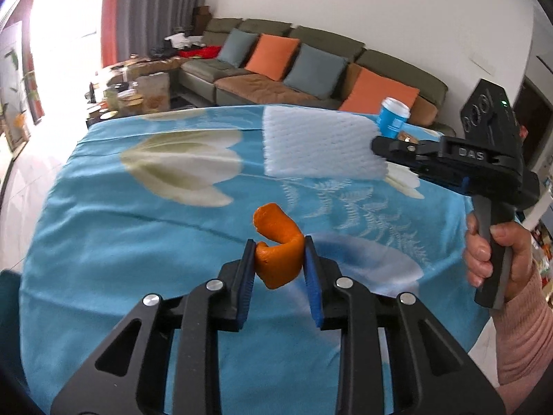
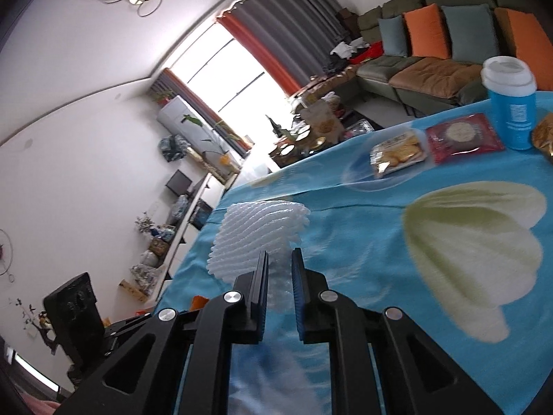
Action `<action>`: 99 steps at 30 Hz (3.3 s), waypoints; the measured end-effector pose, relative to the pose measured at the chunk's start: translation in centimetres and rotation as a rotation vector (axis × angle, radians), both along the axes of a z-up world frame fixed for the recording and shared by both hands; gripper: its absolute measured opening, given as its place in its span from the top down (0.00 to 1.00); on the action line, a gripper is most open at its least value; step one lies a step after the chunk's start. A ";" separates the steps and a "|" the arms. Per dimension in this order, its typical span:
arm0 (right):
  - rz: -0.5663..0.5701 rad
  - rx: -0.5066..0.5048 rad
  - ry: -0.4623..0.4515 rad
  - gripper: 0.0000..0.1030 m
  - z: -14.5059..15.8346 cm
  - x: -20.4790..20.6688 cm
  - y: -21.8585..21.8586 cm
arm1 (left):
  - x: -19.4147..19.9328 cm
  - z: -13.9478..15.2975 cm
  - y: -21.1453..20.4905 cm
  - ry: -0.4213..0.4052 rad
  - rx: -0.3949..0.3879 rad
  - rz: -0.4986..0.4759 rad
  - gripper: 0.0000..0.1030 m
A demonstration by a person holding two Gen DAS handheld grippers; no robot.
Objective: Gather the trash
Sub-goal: 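Lift and carry the orange peel and white foam net toward the teal bin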
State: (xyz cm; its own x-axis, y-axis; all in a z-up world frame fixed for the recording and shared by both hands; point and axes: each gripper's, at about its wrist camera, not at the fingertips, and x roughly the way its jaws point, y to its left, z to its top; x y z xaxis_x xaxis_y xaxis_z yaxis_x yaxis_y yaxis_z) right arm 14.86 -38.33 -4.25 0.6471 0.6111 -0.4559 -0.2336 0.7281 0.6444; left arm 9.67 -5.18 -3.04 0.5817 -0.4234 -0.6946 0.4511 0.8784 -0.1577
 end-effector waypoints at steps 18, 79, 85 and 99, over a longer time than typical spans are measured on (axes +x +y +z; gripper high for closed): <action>0.169 0.040 0.004 0.88 0.1 -1.0 7.6 | -3.7 0.7 8.2 -0.028 0.011 0.179 0.74; 0.356 0.037 0.017 0.88 -0.1 0.4 18.1 | -7.6 1.7 17.4 -0.054 0.030 0.382 0.74; 0.367 0.035 0.019 0.88 -0.1 0.6 18.8 | -7.6 1.7 18.1 -0.056 0.034 0.399 0.74; 0.397 0.035 0.023 0.88 -0.1 0.9 20.7 | -7.7 1.7 19.1 -0.064 0.037 0.440 0.74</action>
